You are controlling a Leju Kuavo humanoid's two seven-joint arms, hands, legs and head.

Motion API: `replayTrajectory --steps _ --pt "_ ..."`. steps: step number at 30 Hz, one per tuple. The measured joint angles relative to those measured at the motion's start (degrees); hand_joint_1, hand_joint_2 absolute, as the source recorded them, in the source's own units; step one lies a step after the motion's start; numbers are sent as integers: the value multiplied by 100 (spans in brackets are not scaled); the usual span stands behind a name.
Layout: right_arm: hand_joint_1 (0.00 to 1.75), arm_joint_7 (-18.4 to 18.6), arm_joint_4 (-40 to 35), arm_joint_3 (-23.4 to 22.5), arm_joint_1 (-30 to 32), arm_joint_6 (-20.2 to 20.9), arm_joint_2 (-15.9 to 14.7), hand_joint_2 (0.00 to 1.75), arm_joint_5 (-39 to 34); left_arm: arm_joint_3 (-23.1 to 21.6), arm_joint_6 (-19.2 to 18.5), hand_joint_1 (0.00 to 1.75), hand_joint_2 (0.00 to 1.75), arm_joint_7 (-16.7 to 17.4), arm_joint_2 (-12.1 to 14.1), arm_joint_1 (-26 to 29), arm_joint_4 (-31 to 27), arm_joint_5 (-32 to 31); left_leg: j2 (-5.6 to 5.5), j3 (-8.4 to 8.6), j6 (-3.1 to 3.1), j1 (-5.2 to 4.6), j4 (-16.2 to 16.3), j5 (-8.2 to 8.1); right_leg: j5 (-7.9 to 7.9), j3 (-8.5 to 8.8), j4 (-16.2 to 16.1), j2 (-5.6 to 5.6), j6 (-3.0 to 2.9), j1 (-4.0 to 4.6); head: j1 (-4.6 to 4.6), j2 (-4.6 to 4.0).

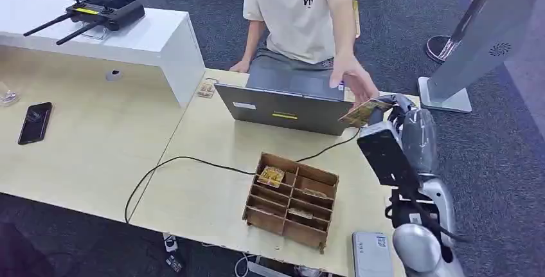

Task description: Pass the card to the sensor for recognition and then transmit it.

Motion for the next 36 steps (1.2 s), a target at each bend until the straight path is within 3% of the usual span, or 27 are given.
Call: replayTrajectory --steps 6,13,14,15,16,25,33,36 --pt "175 284 794 -100 -707 -54 196 175 853 -153 -227 0 0 -79 81 -59 -52 -103 -3 0 0 0 0 0 0 -1 1 -2 0 0 0 0" --pt "175 345 1291 -151 -947 -149 297 175 1494 -271 -238 0 0 -74 83 -89 -83 -162 -2 -1 0 0 0 -1 -1 -1 0 -1 0 0 0 0" --pt "122 347 1320 -159 -946 -144 310 175 1538 -271 -236 0 0 -70 83 -89 -83 -162 -2 -1 0 0 0 -1 -1 -1 0 -2 0 0 2 0" --pt "122 347 1350 -175 -944 -135 328 175 1582 -271 -236 0 0 -70 85 -88 -85 -162 -3 -1 0 0 0 -1 -1 -2 0 -2 0 0 0 0" --pt "0 349 1385 -181 -943 -112 341 175 1627 -271 -236 0 0 -70 85 -88 -85 -162 -3 -1 0 0 0 -1 -1 -2 0 -2 0 0 0 0" --pt "0 327 1536 -194 -775 48 382 175 1702 -271 -212 0 0 -63 83 -83 -87 -114 -3 -1 0 0 0 -1 -1 -3 0 -2 0 0 0 0" --pt "0 -81 1175 -363 -267 -17 503 175 771 -253 -61 0 0 -66 85 -19 -87 0 -3 -2 0 0 0 -2 -2 -4 0 -1 0 0 0 0" --pt "0 -354 951 -435 -65 -81 572 175 76 -240 41 0 0 -57 79 18 -87 52 -2 -2 0 0 0 -2 -2 -5 -1 -2 0 0 2 0"
